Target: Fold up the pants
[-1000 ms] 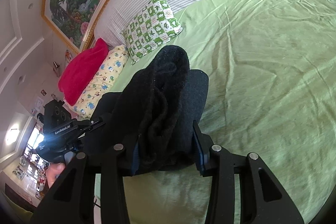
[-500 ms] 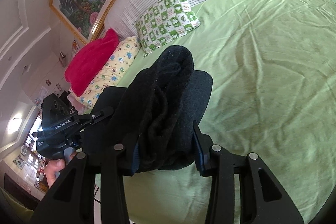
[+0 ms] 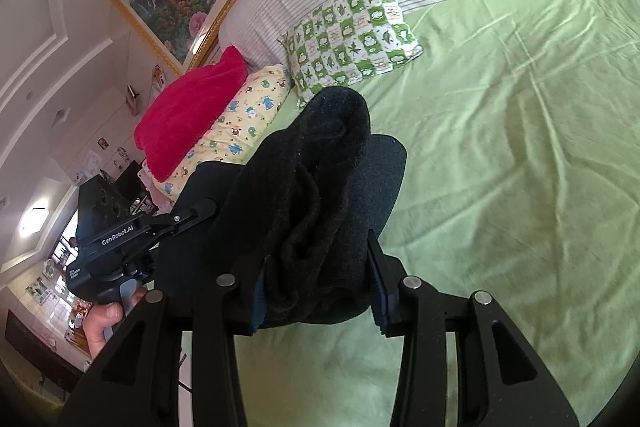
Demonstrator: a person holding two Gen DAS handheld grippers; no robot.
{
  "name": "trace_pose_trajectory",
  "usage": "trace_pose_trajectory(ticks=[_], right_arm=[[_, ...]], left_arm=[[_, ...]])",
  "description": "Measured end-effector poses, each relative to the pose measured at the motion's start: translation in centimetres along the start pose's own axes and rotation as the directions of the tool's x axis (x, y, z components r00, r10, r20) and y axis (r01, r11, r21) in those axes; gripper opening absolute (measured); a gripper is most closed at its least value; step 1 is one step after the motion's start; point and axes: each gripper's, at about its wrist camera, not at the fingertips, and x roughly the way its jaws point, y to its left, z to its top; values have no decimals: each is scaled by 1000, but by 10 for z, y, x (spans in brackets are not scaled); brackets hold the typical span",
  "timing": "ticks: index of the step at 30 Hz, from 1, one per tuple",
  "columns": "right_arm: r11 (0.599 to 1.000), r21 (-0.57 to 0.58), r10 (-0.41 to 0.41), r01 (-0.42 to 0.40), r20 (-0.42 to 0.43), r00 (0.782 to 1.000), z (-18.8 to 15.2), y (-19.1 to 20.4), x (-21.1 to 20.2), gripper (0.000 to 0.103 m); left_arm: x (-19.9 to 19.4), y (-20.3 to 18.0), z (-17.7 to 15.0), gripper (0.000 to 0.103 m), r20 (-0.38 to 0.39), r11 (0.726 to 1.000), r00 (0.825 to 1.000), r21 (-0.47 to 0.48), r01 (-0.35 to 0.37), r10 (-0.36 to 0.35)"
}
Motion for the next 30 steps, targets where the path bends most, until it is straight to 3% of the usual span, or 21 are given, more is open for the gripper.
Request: trace_pose_trajectory(ticks=[17,28,30], right_arm=[[999,-31,-20,17,-71,997,51,2,71,43],[999,-28,-36,33,-118,992,60,-9,105,43],[999,-27,-42,39,-121,992,60,-12,108,47]], left_arm=[[42,26,57,37,1,997,997,-2,-77,77],[69,55,64,37,-17,994,995,-24,-102,102],[71,62,63,39,-24,993,994,-37,-111,111]])
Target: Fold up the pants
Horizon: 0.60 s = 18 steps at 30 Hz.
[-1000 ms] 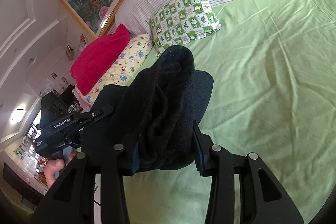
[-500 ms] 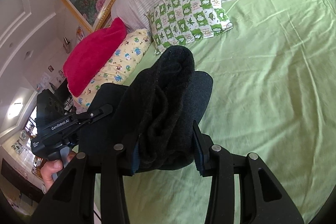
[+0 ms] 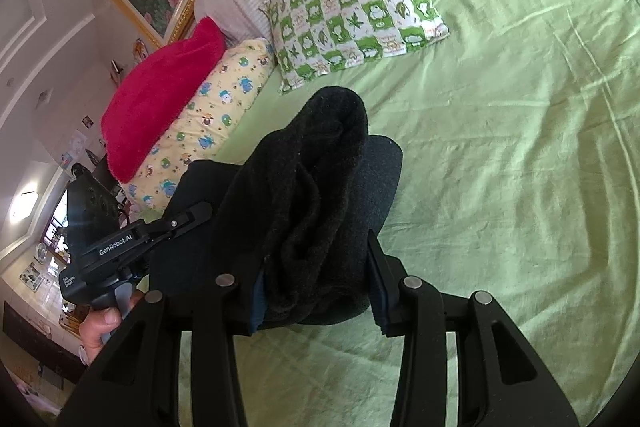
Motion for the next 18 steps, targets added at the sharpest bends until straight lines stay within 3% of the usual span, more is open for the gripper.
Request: trace_pose_trajectory(ticks=[4,7,9,15,18], right_arm=[[1000,-10,-25,25,-10,1000,-1,-6,4,53],[999,-13,-44,44,-21,999,-2,-13,6,58],[998,-23,-62,61,-23,998,-2,-18,7,62],[996,-47,-73,71,-39,997,-5,-33,14,75],[998,-33,-60,59,-44,997,-8,-41,18,76]], left_arm=[[6,10,-1,48,-20,1000,1000,-11,-17,17],[10,13,-3,63,-27,998,998,15,-58,59],[11,14,-4,68,-17,993,994,41,-108,109],[19,8,-10,72,-8,976,986,138,-167,169],[21,8,-12,75,-1,972,983,149,-183,185]])
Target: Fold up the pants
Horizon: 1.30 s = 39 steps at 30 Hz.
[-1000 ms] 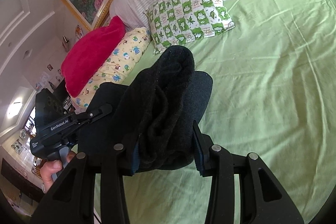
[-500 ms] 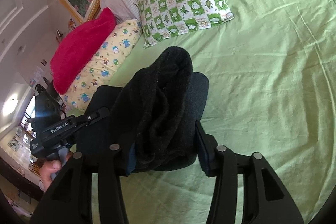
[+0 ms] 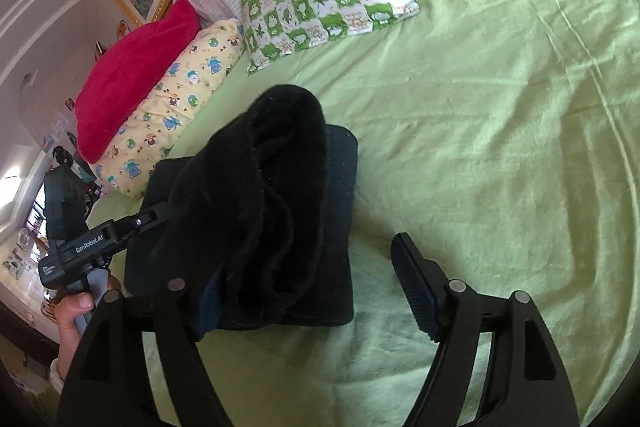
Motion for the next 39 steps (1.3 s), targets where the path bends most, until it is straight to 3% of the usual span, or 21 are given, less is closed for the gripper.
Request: trace_pose_trajectory(ticks=[9,18,26,39], right_arm=[[999,-38,23,-23,-5,1000,4,15,-10,78],[984,-171,39,-41,-17,999,-3,37,-31,84],[945,-327,16,-34,-58,998,-20,59,-38,84],[877,-479,5,-47,-87,996,-39,87,-42,85]], left_arm=[[-24,-12,-3,81,-7,993,995,69,-97,98],[-47,-24,-27,84,-33,979,985,124,-162,167],[-63,-39,-54,84,-18,940,965,232,-250,261],[-85,-45,-89,85,-1,901,939,283,-329,344]])
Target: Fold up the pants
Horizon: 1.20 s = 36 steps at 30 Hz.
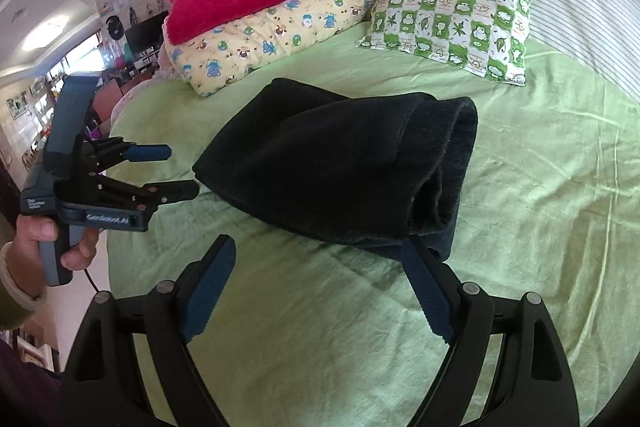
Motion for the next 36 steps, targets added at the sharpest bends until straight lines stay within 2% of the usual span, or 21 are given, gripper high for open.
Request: trace_pose_trajectory(ticks=[5,12,29,36], right_arm=[[999,-33,0,0,-5,1000,0,5,2,85],[997,-76,-9,7,-22,1000,1,9,5,85],[995,-95,-1,4,35,999,-2,8,2,85],[996,-90,-10,14,40,999,-6,8,5,85]], left_arm=[[-2,0,-11,85,-27,1000,1000,-11,-13,13],[-6,4,-11,85,-14,998,999,-26,-49,48],[-12,2,-13,85,26,998,998,-44,-51,52],[-5,1,-12,85,20,998,998,-46,-51,52]])
